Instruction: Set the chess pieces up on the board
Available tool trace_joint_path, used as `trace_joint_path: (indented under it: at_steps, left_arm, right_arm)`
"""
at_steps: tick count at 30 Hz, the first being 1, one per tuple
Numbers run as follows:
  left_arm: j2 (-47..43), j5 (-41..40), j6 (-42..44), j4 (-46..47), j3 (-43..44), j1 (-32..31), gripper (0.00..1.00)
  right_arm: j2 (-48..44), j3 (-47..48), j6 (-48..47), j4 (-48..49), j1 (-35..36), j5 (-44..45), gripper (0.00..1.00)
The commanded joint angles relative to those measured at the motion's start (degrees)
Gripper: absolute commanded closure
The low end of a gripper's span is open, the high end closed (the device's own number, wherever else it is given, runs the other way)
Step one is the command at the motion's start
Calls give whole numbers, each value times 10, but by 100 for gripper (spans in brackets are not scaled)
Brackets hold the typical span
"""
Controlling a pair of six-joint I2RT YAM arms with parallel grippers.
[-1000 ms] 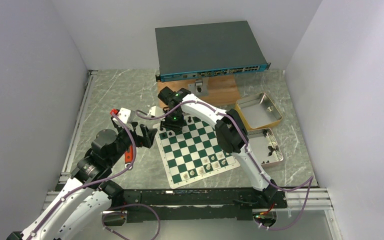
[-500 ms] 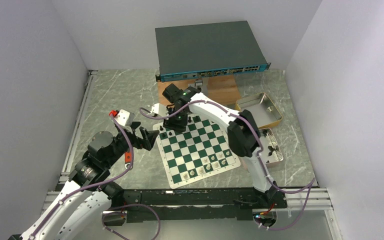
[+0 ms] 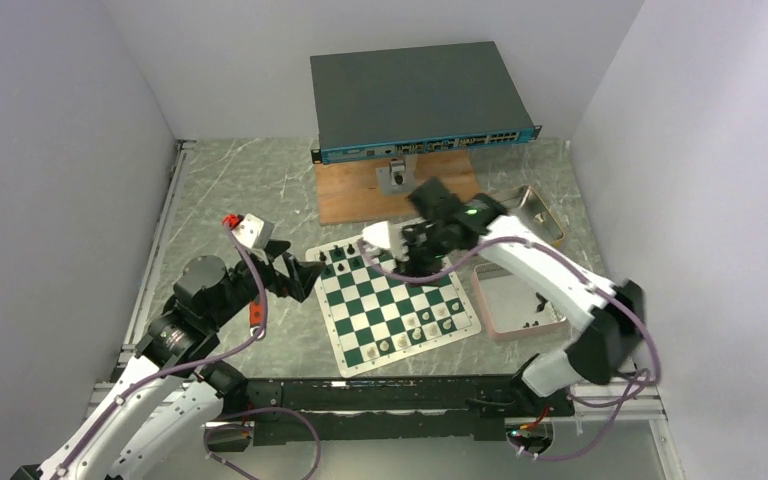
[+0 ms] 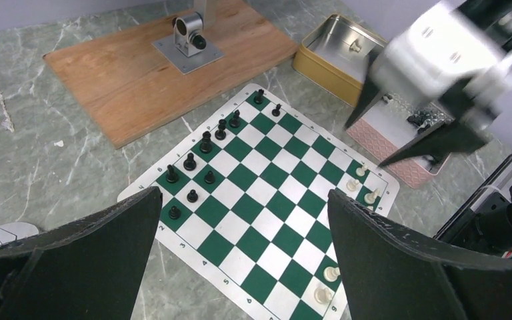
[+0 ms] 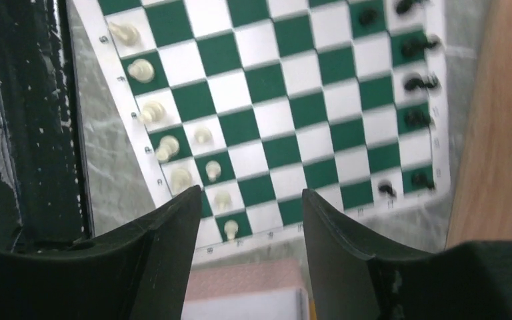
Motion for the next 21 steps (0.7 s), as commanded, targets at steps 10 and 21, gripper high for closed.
trace_joint_path:
  at_steps: [10, 21]
  left_arm:
    - [54, -61, 2, -31, 53, 15, 0]
    - [88, -144, 29, -135, 151, 22, 0]
  right_arm:
    - [-385, -222, 184, 235, -466, -116, 1]
    - [-448, -244, 410, 281, -618, -122, 0]
